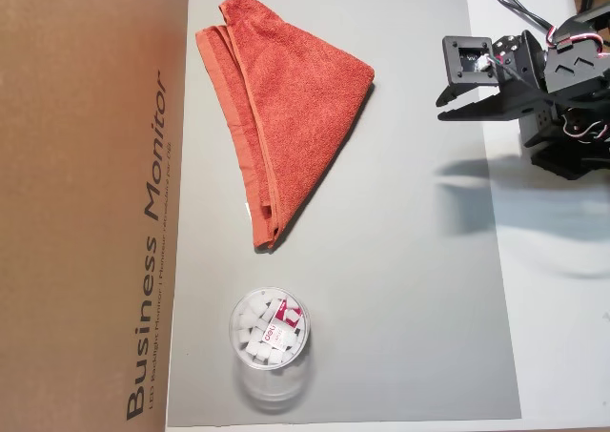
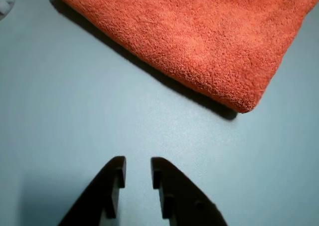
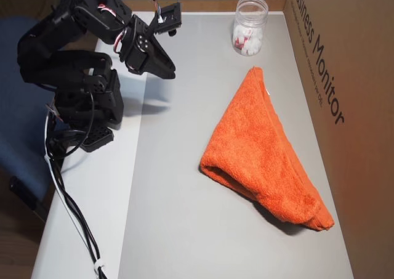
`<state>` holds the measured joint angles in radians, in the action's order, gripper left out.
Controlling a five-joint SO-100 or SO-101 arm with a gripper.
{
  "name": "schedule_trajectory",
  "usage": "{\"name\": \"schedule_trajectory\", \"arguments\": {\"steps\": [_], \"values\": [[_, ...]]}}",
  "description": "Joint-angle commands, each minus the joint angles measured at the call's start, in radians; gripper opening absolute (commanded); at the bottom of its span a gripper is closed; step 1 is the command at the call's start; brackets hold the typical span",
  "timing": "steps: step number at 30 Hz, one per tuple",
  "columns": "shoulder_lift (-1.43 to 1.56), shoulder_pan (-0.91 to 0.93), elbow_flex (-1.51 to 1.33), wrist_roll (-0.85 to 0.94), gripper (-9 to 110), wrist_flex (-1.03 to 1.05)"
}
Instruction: Fold the blanket.
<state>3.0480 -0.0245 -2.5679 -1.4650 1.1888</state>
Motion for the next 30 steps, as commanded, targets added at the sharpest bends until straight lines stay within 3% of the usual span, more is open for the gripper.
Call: {"name": "schedule_trajectory", "arguments": {"steps": [1, 30], "values": [[0.031, -0.005, -0.020, -0.005, 4, 0.003], [0.282, -0.005, -0.353, -0.006, 4, 0.005]]}}
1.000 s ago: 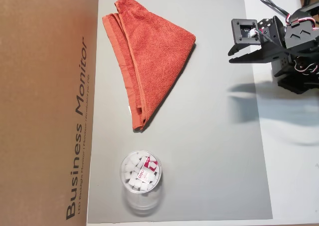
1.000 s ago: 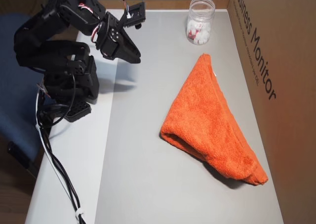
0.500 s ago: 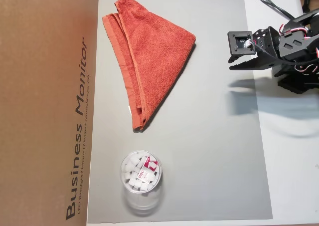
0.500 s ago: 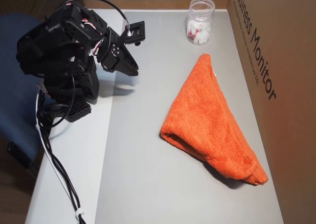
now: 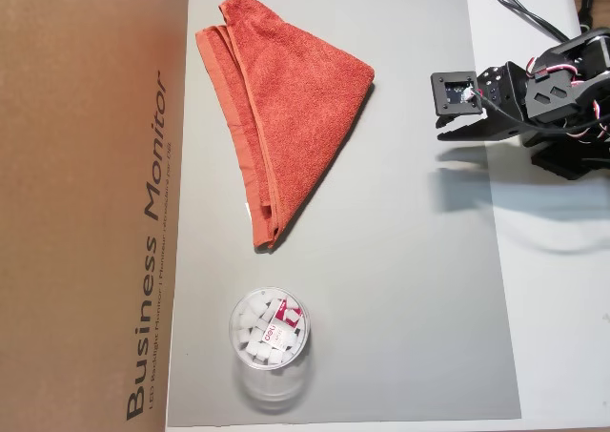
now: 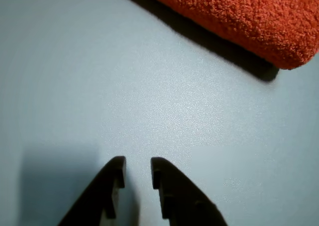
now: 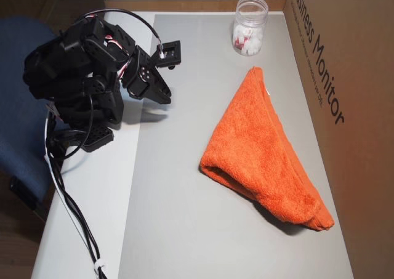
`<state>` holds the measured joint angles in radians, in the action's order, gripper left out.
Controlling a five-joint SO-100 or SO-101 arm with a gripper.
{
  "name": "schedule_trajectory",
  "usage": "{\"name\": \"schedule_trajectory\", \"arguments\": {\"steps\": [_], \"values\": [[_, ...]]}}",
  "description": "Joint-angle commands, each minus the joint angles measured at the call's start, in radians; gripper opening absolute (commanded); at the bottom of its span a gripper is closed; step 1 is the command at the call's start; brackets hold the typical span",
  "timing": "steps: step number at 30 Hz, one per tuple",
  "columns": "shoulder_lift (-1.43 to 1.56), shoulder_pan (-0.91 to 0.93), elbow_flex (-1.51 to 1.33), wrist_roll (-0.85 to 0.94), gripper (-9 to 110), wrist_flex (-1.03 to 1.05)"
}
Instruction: Fold the blanket.
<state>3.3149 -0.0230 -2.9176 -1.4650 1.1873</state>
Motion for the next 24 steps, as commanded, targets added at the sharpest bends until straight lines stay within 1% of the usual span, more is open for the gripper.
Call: {"name": "schedule_trajectory", "arguments": {"steps": [1, 24], "values": [[0.021, -0.006, -0.009, -0.006, 4, 0.006], [0.077, 0.005, -0.190, -0.006, 4, 0.003]]}}
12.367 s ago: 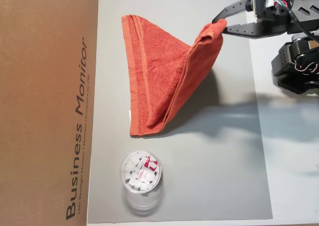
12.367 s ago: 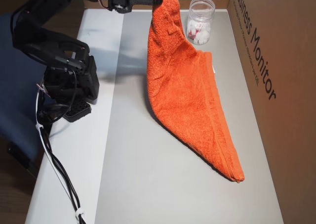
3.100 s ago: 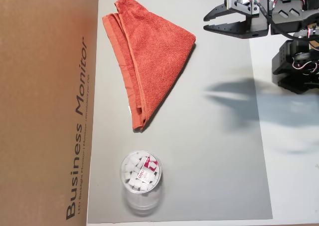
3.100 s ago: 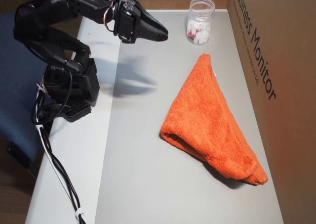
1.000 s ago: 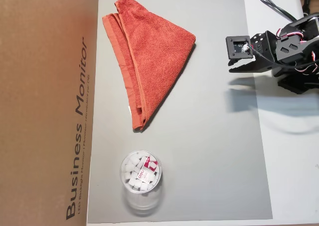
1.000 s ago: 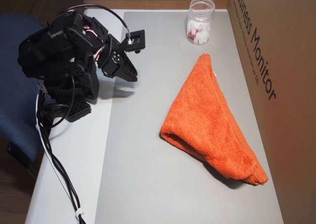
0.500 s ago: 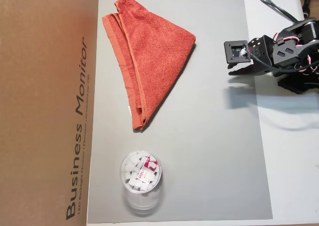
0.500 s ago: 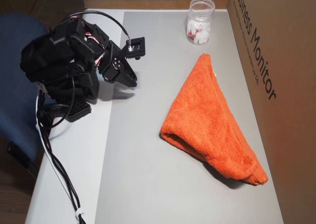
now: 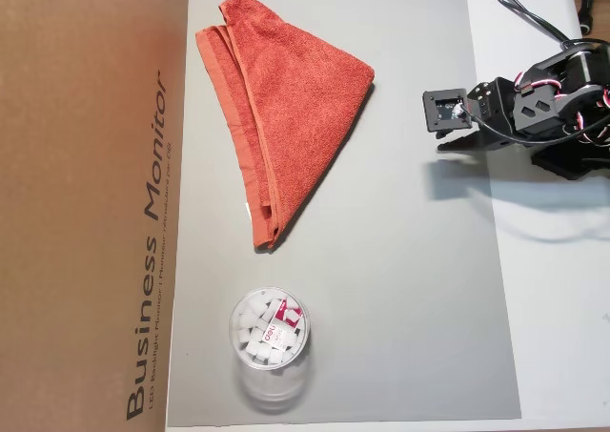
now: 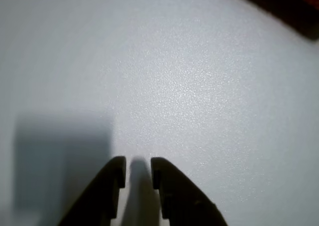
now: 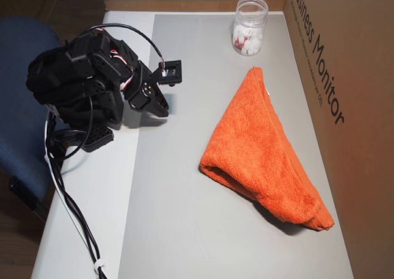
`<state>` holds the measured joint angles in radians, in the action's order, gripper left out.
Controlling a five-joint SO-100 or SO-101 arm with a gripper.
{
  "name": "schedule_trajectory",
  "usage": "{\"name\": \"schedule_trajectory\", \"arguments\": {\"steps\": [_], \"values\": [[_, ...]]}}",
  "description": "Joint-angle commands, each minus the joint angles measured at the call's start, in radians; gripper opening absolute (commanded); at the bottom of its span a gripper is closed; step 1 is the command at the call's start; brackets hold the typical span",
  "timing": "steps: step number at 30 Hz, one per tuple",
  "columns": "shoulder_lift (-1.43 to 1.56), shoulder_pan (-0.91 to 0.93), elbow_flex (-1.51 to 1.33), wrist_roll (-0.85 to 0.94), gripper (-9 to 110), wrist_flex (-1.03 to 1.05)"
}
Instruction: Fold the blanket.
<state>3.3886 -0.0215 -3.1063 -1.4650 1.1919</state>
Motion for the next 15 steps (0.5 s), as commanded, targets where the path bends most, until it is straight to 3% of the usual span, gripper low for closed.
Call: {"name": "schedule_trajectory", "arguments": {"steps": [1, 15], "values": [[0.003, 0.005, -0.012, -0.006, 4, -0.002], [0.003, -0.005, -0.028, -0.006, 4, 0.011]]}}
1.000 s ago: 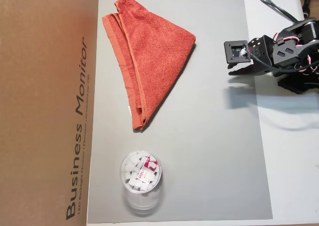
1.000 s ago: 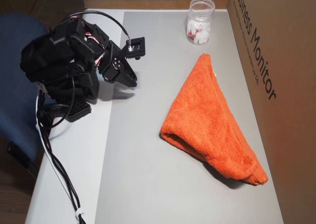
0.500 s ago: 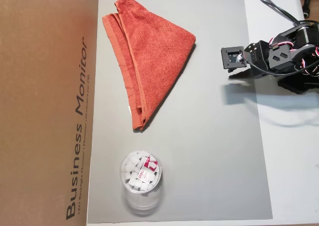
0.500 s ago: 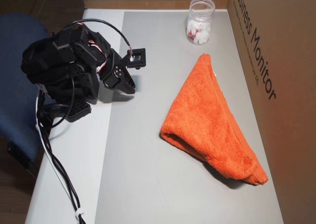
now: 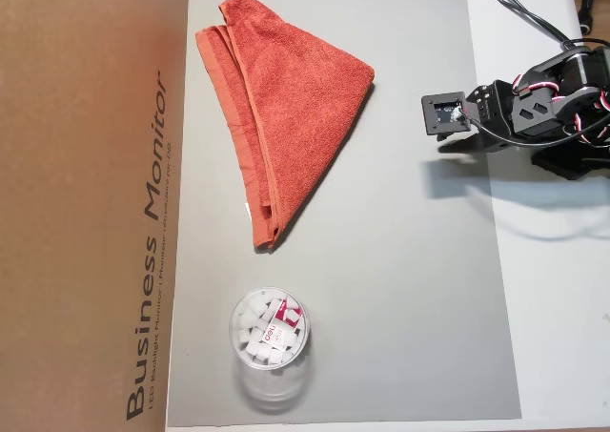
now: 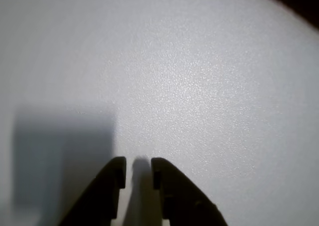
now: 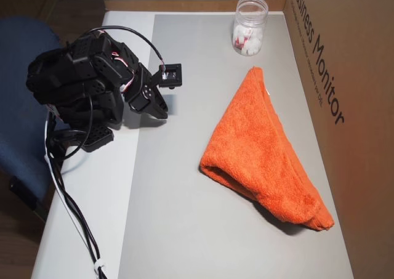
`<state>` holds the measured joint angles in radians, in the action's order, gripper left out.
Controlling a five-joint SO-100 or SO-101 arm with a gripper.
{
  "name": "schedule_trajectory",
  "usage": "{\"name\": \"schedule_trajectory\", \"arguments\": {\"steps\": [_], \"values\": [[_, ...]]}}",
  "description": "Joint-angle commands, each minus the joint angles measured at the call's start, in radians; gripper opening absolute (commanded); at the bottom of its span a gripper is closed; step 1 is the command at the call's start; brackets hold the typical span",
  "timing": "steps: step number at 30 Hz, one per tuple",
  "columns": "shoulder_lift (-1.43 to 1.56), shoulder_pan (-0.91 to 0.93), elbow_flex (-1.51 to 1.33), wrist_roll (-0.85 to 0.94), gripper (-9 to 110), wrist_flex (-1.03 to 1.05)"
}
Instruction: Fold the blanket.
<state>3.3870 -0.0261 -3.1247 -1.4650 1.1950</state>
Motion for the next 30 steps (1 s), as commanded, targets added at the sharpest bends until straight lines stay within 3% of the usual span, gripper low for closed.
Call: {"name": "schedule_trajectory", "arguments": {"steps": [1, 5, 30], "values": [[0.005, 0.000, -0.009, -0.006, 4, 0.025], [0.005, 0.015, -0.009, 0.005, 4, 0.132], [0.005, 0.014, -0.009, 0.009, 4, 0.124]]}}
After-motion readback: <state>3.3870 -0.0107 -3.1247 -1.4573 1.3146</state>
